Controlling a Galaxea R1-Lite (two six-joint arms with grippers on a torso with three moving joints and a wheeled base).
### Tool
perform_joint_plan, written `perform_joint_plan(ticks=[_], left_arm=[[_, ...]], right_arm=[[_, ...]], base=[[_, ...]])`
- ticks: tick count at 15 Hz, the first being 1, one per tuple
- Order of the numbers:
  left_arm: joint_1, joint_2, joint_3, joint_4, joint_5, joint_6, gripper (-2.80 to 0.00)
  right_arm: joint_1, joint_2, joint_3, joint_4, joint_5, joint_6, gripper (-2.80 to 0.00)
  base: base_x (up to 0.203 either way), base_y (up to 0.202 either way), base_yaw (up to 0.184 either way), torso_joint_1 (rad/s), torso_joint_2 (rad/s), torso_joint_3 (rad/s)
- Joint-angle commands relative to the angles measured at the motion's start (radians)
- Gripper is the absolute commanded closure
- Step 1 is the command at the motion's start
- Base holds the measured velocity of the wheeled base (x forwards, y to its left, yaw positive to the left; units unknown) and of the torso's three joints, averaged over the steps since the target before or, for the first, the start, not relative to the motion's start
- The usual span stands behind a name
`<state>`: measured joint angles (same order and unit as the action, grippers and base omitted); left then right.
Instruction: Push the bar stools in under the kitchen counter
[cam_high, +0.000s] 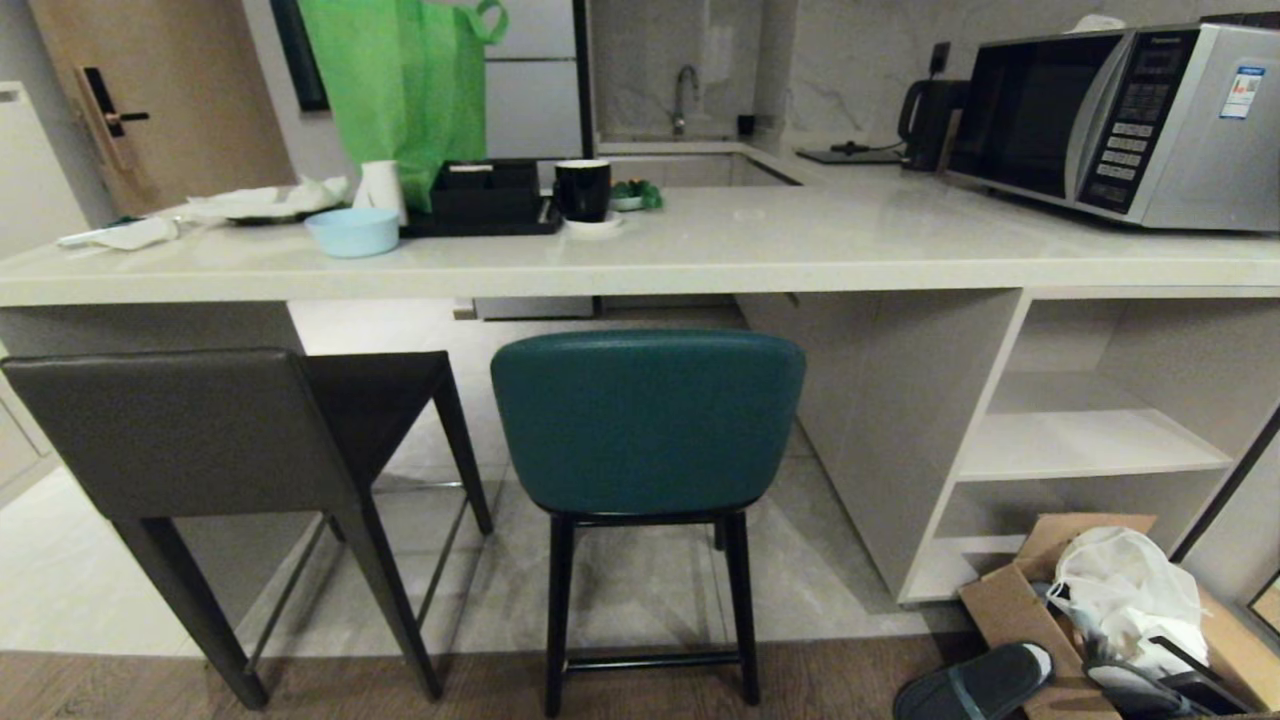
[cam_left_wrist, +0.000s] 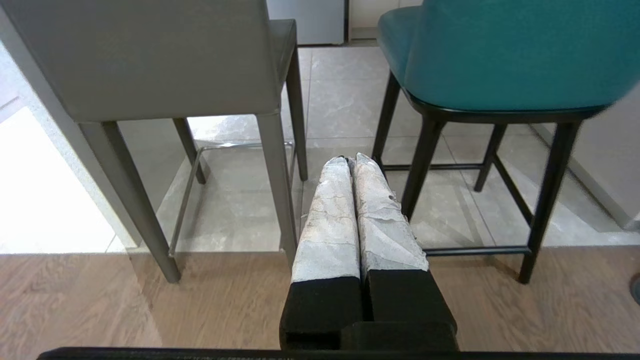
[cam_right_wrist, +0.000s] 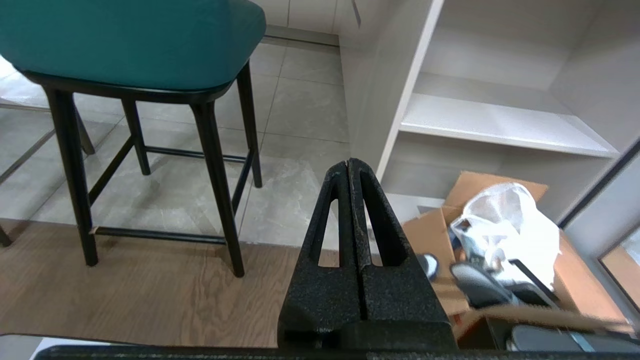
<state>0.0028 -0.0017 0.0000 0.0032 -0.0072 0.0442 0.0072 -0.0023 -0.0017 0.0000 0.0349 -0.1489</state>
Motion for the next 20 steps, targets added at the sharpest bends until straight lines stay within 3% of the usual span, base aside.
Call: perform_joint_plan(ticks=[1,9,20], left_arm=[[0.0,0.002,0.003,0.0,0.0,-0.001,0.0],[-0.001,0.002,0.003,-0.005,0.003,-0.037,0.0],[-0.001,0.002,0.003,-0.004,0.001,-0.037,0.0]], right_arm=[[0.0,0.002,0.0,0.0,0.0,-0.001,0.0],[0.0,0.002,0.0,0.002,0.002,0.009,0.0],[0.0,0.002,0.0,-0.002,-0.001,0.068,0.0]], base=[[-0.092,0.0,-0.005,-0.009,0.0,0.005],[0.0,0.019,0.001,0.0,0.0,0.001],[0.0,0.195,0.0,0.002,0.0,0.001]])
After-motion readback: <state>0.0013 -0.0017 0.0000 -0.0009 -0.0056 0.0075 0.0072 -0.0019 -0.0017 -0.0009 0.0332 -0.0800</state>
